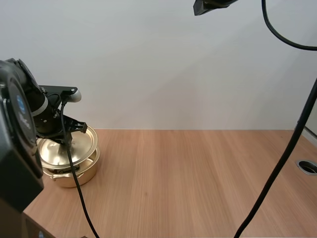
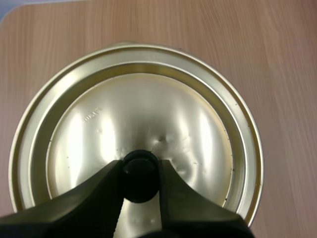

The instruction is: Open the pot, put the car inside, and close it

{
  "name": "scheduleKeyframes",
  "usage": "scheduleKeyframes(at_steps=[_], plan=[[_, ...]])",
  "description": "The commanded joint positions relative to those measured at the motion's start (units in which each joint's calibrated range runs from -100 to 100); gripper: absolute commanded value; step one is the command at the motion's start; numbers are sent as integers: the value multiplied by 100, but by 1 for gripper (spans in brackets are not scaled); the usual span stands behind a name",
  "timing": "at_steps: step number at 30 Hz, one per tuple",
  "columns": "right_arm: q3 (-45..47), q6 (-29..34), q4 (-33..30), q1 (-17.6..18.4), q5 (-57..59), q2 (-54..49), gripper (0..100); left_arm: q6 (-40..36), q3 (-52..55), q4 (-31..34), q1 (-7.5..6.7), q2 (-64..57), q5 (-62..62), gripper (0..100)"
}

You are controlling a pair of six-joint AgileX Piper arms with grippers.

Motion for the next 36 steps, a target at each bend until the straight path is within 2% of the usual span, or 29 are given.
scheduleKeyframes(at_steps=[1, 14, 36], plan=[[3, 2, 7, -4, 10, -56, 0, 2, 15, -7, 1, 57, -62, 0], [3, 2, 17, -4, 146, -281, 0, 72, 15, -319, 1, 767, -197, 0], [3, 2, 31, -4, 199, -281, 0, 80, 32, -302, 1, 1672, -646, 0]])
